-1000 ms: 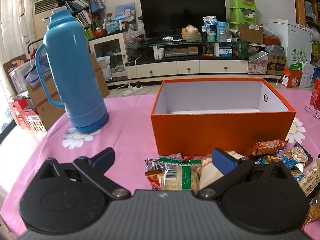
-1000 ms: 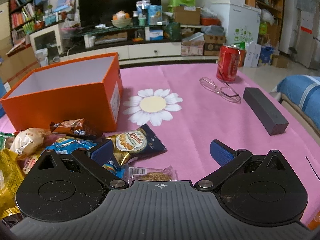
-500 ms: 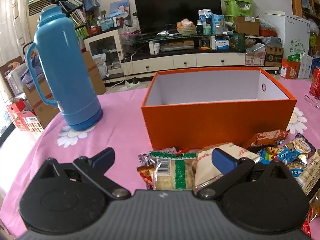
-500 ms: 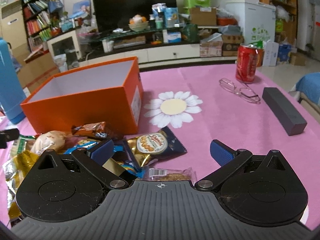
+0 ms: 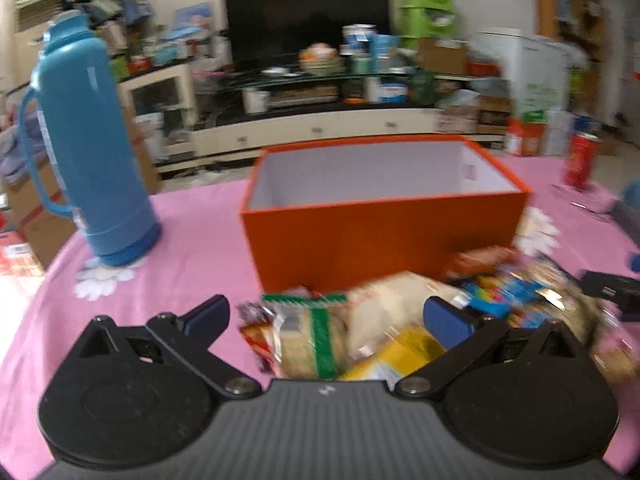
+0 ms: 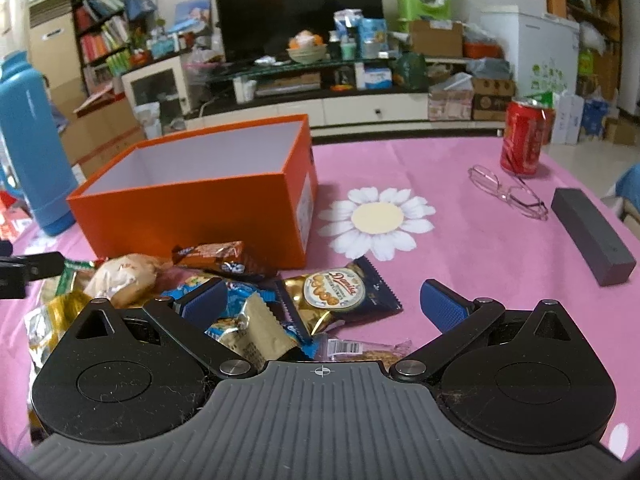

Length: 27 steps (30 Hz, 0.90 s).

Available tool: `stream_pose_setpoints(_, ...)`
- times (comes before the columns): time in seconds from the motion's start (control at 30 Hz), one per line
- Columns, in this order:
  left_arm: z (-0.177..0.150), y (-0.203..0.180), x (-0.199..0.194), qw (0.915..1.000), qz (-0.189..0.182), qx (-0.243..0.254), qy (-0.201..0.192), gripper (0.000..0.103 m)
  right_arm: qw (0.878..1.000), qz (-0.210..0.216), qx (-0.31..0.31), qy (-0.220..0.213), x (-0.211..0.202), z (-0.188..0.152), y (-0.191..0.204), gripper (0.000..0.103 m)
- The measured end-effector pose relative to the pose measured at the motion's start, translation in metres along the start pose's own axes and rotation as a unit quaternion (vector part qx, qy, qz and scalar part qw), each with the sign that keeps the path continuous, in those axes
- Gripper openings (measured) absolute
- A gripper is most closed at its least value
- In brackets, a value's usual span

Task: Organize snacks
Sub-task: 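Grasp the yellow chip bag with the left tool while the right tool moves toward the snack pile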

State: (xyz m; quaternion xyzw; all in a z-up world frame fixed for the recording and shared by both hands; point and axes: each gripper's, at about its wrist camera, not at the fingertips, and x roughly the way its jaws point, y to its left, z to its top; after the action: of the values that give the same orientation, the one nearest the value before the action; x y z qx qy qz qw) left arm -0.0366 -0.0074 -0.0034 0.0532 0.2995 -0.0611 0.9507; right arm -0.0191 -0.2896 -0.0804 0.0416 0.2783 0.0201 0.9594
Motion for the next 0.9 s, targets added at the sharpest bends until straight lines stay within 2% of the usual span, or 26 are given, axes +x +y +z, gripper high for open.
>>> stream_pose_setpoints(0.1, -0.016, 0.004, -0.016, 0.9986, -0.052, 0.010, 0.007, 0.103, 1.000, 0.010, -0.018, 0.006, -0.004, -0.006, -0.001, 0.097)
stream_pose_setpoints(0.2, -0.034, 0.005, -0.022, 0.9949, -0.098, -0.003, 0.024, 0.103, 0.999, 0.038, -0.027, 0.012, -0.009, -0.014, 0.001, 0.097)
stream_pose_setpoints(0.27, -0.042, 0.002, -0.018, 0.9926, -0.114, -0.006, 0.041, 0.103, 0.998, 0.047, -0.050, 0.010, -0.012, -0.017, 0.008, 0.097)
stream_pose_setpoints(0.43, -0.047, -0.014, 0.004, 0.9913, -0.116, 0.002, 0.063, 0.103, 0.991, 0.060, -0.115, 0.015, -0.007, -0.023, 0.039, 0.097)
stream_pose_setpoints(0.5, -0.045, -0.013, 0.013, 0.9911, -0.114, -0.009, 0.067, 0.103, 0.988, 0.046, -0.143, 0.023, 0.001, -0.025, 0.052, 0.097)
stream_pose_setpoints(0.57, -0.041, -0.009, 0.020, 0.9901, -0.120, -0.023, 0.070, 0.103, 0.986, 0.013, -0.160, 0.043, 0.011, -0.028, 0.059, 0.097)
stream_pose_setpoints(0.63, -0.038, -0.005, 0.026, 0.9892, -0.121, -0.038, 0.074, 0.103, 0.987, -0.008, -0.149, 0.064, 0.021, -0.027, 0.054, 0.097)
stream_pose_setpoints(0.7, -0.039, 0.001, 0.031, 0.9896, -0.112, -0.050, 0.075, 0.103, 0.991, 0.002, -0.112, 0.073, 0.022, -0.024, 0.041, 0.097)
stream_pose_setpoints(0.77, -0.038, 0.009, 0.033, 0.9876, -0.118, -0.067, 0.078, 0.103, 0.993, 0.001, -0.087, 0.077, 0.022, -0.023, 0.031, 0.097)
stream_pose_setpoints(0.9, -0.038, 0.015, 0.037, 0.9903, -0.087, -0.075, 0.077, 0.103, 0.994, -0.033, -0.078, 0.074, 0.019, -0.022, 0.022, 0.097)
